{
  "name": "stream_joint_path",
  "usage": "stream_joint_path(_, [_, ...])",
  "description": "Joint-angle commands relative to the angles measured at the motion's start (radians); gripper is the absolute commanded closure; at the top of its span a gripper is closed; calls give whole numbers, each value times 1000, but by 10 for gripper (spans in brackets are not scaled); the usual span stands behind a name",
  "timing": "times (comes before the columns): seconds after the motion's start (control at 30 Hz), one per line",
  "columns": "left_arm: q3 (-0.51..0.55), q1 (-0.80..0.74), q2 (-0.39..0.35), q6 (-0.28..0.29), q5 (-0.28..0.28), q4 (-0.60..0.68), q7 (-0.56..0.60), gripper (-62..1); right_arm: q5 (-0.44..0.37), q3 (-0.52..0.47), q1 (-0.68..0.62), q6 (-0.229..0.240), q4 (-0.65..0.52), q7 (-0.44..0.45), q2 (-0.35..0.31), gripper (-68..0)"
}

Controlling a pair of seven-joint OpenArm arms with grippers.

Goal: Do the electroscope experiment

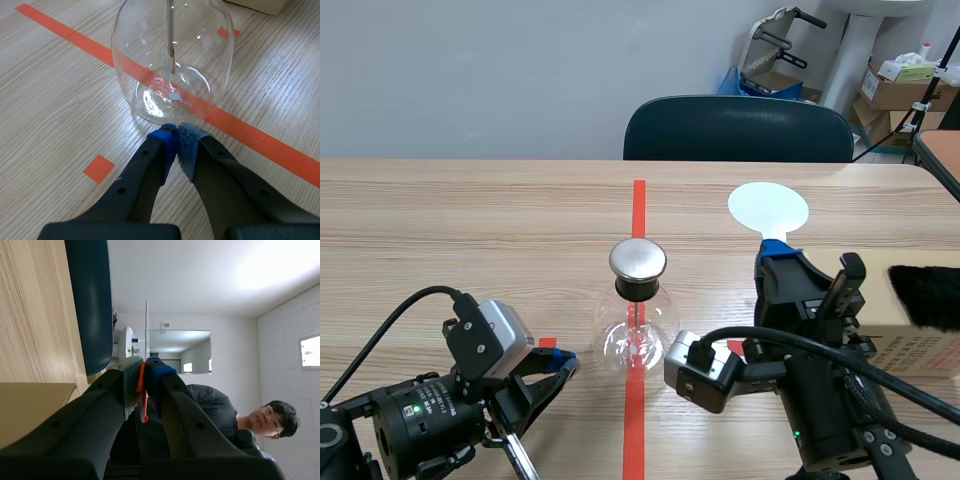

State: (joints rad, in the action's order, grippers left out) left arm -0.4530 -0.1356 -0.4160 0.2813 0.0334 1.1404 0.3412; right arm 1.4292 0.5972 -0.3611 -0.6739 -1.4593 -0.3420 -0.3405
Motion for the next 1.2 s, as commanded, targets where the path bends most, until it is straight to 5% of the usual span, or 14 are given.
stream_joint_path(0.0, [3,3,3,-2,-10,17,6,-42,6,-7,9,-14,-8,-4,-3,-7])
stream_joint_path(1.17, [3,3,3,-2,-10,17,6,-42,6,-7,9,-14,-8,5,-3,-7])
